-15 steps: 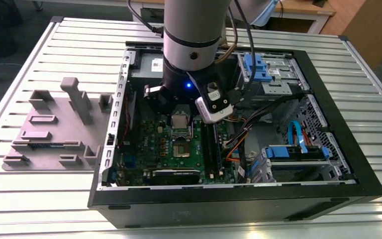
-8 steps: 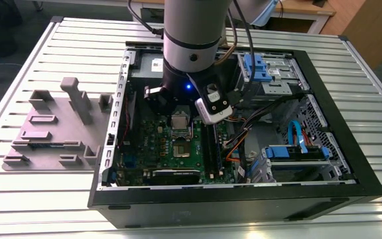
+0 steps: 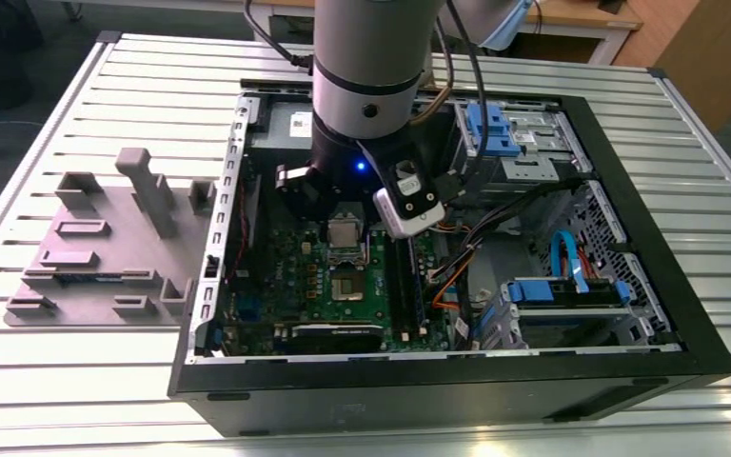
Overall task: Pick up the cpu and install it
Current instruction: 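Place the cpu into insertion slot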
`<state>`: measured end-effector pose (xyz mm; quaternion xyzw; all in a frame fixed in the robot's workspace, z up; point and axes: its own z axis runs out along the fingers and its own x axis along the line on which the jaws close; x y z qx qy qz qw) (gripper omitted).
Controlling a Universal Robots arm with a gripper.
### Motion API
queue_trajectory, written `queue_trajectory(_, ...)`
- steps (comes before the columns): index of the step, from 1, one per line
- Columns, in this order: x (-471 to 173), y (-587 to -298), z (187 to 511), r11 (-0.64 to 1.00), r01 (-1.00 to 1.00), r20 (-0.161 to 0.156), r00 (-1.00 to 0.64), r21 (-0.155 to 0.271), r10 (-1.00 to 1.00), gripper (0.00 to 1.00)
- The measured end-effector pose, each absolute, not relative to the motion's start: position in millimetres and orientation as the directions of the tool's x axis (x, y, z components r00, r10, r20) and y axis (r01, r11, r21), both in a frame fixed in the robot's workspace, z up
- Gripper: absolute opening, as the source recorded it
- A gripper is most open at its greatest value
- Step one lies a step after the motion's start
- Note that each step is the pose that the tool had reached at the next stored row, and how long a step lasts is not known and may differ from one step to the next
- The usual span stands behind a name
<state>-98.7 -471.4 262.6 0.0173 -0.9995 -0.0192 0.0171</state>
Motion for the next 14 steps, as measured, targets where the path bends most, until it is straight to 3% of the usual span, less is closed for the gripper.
queue_trajectory(14, -98.7, -471.4, 259.7, 0.999, -0.034, 0.033, -0.999, 0.039, -0.035, 0.47)
